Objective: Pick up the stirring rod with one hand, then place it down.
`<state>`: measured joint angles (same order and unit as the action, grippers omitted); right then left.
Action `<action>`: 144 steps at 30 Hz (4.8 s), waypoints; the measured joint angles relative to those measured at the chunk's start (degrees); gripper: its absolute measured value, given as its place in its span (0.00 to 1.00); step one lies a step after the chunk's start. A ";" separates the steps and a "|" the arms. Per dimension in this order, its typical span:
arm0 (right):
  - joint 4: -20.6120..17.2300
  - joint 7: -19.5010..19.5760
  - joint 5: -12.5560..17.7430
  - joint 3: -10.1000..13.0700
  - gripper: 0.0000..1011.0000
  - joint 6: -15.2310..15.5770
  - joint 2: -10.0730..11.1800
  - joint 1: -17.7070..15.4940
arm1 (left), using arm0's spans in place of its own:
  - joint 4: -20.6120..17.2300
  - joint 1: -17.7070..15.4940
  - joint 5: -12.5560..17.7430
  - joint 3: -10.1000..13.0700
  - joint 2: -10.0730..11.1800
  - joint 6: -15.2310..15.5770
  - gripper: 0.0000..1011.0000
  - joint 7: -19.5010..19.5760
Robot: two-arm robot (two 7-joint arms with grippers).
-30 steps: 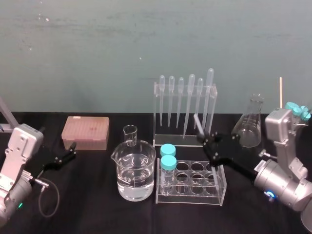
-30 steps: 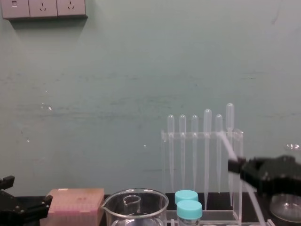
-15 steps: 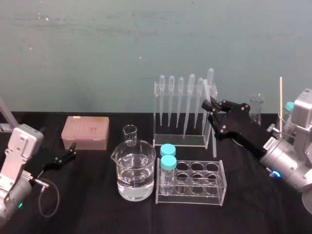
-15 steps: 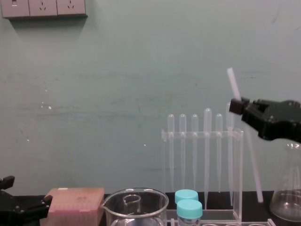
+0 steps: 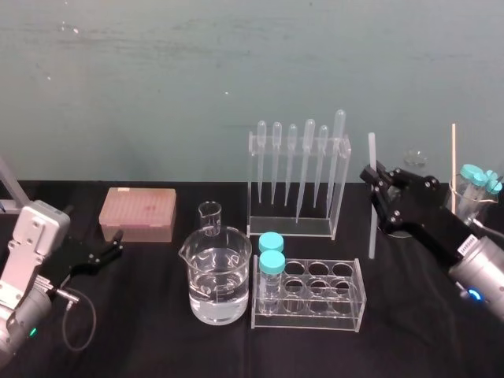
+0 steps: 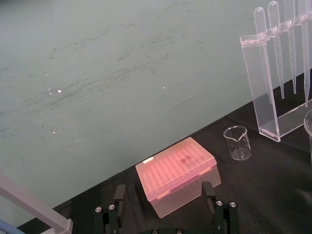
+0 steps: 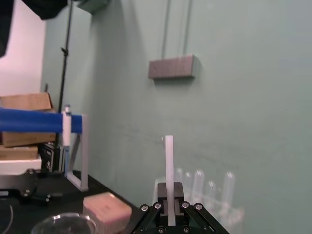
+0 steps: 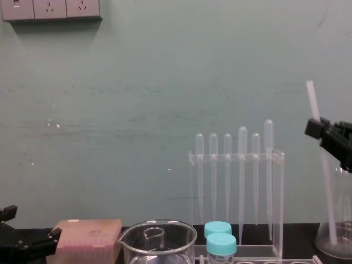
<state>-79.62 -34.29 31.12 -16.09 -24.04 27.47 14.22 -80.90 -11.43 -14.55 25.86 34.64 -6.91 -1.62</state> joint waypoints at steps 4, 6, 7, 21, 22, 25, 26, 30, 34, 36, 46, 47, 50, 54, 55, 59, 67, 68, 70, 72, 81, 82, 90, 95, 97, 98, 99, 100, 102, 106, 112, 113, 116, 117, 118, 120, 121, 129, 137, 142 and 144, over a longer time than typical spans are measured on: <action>0.36 0.66 0.09 0.87 0.07 1.89 0.00 -1.11 | 0.00 0.00 0.00 0.00 0.00 0.00 0.99 0.00; 0.42 0.75 0.13 0.96 0.07 2.10 -0.02 -1.20 | 0.00 0.00 0.00 0.00 0.00 0.00 0.99 0.00; 0.42 0.76 0.13 0.96 0.07 2.10 -0.02 -1.19 | 0.00 0.00 0.00 0.00 0.00 0.00 0.99 0.00; 0.30 0.83 0.02 0.75 0.07 1.88 0.02 -1.04 | 0.00 0.00 0.00 0.00 0.00 0.00 0.99 0.00; 0.29 0.83 0.01 0.74 0.07 1.86 0.03 -1.03 | 0.00 0.00 0.00 0.00 0.00 0.00 0.99 0.00; 0.28 0.83 -0.01 0.72 0.07 1.83 0.04 -1.02 | 0.00 0.00 0.00 0.00 0.00 0.00 0.99 0.00; 0.27 0.83 -0.01 0.71 0.07 1.82 0.04 -1.01 | 0.00 0.00 0.00 0.00 0.00 0.00 0.99 0.00; 0.24 0.84 -0.03 0.69 0.07 1.79 0.04 -1.00 | 0.00 0.00 0.00 0.00 0.00 0.00 0.99 0.00; 0.23 0.83 -0.05 0.66 0.07 1.77 0.04 -0.98 | 0.00 0.00 0.00 0.00 0.00 0.00 0.99 0.00; 0.23 0.83 -0.05 0.65 0.07 1.76 0.04 -0.97 | 0.00 0.00 0.00 0.00 0.00 0.00 0.99 0.00; 0.22 0.83 -0.06 0.64 0.07 1.72 0.04 -0.95 | 0.00 0.00 0.00 0.00 0.00 0.00 0.99 0.00; 0.23 0.83 -0.06 0.64 0.07 1.73 0.04 -0.95 | 0.00 0.00 0.00 0.00 0.00 0.00 0.99 0.00; 0.22 0.83 -0.06 0.64 0.07 1.72 0.04 -0.95 | 0.00 0.00 0.00 0.00 0.00 0.00 0.99 0.00; 0.22 0.83 -0.06 0.64 0.07 1.72 0.04 -0.95 | 0.00 0.00 0.00 0.00 0.00 0.00 0.99 0.00; 0.22 0.83 -0.06 0.64 0.07 1.73 0.04 -0.95 | 0.00 0.00 0.00 0.00 0.00 0.00 0.99 0.00; 0.23 0.83 -0.06 0.64 0.07 1.73 0.04 -0.95 | 0.00 0.00 0.00 0.00 0.00 0.00 0.99 0.00; 0.22 0.83 -0.06 0.64 0.07 1.73 0.04 -0.95 | 0.00 0.00 0.00 0.00 0.00 0.00 0.99 0.00; 0.22 0.83 -0.06 0.64 0.07 1.73 0.04 -0.95 | 0.00 0.00 0.00 0.00 0.00 0.00 0.99 0.00; 0.22 0.83 -0.06 0.64 0.07 1.73 0.04 -0.95 | 0.00 0.00 0.00 0.00 0.00 0.00 0.99 0.00; 0.23 0.83 -0.06 0.64 0.07 1.73 0.04 -0.95 | 0.00 0.00 0.00 0.00 0.00 0.00 0.99 0.00; 0.23 0.83 -0.06 0.64 0.07 1.73 0.04 -0.95 | 0.00 0.00 0.00 0.00 0.00 0.00 0.99 0.00; 0.22 0.83 -0.06 0.64 0.07 1.73 0.04 -0.95 | 0.00 0.00 0.00 0.00 0.00 0.00 0.99 0.00; 0.23 0.83 -0.06 0.65 0.07 1.73 0.04 -0.95 | 0.00 0.00 0.00 0.00 0.00 0.00 0.99 0.00; 0.23 0.83 -0.06 0.64 0.07 1.73 0.04 -0.95 | 0.00 0.00 0.00 0.00 0.00 0.00 0.99 0.00; 0.23 0.83 -0.06 0.64 0.07 1.73 0.04 -0.95 | 0.00 0.00 0.00 0.00 0.00 0.00 0.99 0.00; 0.23 0.83 -0.06 0.64 0.07 1.73 0.04 -0.95 | 0.00 0.00 0.00 0.00 0.00 0.00 0.99 0.00; 0.23 0.83 -0.06 0.65 0.07 1.73 0.04 -0.95 | 0.00 0.00 0.00 0.00 0.00 0.00 0.99 0.00; 0.23 0.83 -0.06 0.65 0.07 1.73 0.04 -0.95 | 0.00 0.00 0.00 0.00 0.00 0.00 0.99 0.00; 0.23 0.83 -0.06 0.64 0.07 1.73 0.04 -0.95 | 0.00 0.00 0.00 0.00 0.00 0.00 0.99 0.00; 0.23 0.83 -0.06 0.65 0.07 1.73 0.04 -0.95 | 0.00 0.00 0.00 0.00 0.00 0.00 0.99 0.00; 0.23 0.83 -0.06 0.64 0.07 1.73 0.04 -0.95 | 0.00 0.00 0.00 0.00 0.00 0.00 0.99 0.00; 0.23 0.83 -0.06 0.65 0.07 1.73 0.04 -0.95 | 0.00 0.00 0.00 0.00 0.00 0.00 0.99 0.00; 0.23 0.83 -0.06 0.64 0.07 1.73 0.04 -0.95 | 0.00 0.00 0.00 0.00 0.00 0.00 0.99 0.00; 0.23 0.83 -0.06 0.64 0.07 1.73 0.04 -0.95 | 0.00 0.00 0.00 0.00 0.00 0.00 0.99 0.00; 0.23 0.83 -0.06 0.65 0.07 1.73 0.04 -0.95 | 0.00 0.00 0.00 0.00 0.00 0.00 0.99 0.00; 0.23 0.83 -0.06 0.65 0.07 1.73 0.04 -0.95 | 0.00 0.00 0.00 0.00 0.00 0.00 0.99 0.00; 0.23 0.83 -0.06 0.64 0.07 1.73 0.04 -0.95 | 0.00 0.00 0.00 0.00 0.00 0.00 0.99 0.00; 0.23 0.83 -0.06 0.65 0.07 1.73 0.04 -0.95 | 0.00 0.00 0.00 0.00 0.00 0.00 0.99 0.00; 0.23 0.83 -0.06 0.65 0.07 1.73 0.04 -0.95 | 0.00 0.00 0.00 0.00 0.00 0.00 0.99 0.00; 0.23 0.83 -0.06 0.64 0.07 1.73 0.04 -0.95 | 0.00 0.00 0.00 0.00 0.00 0.00 0.99 0.00; 0.23 0.83 -0.06 0.65 0.07 1.73 0.04 -0.95 | 0.00 0.00 0.00 0.00 0.00 0.00 0.99 0.00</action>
<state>-79.39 -33.46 31.06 -15.45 -22.31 27.51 13.27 -80.90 -11.43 -14.55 25.86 34.65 -6.91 -1.62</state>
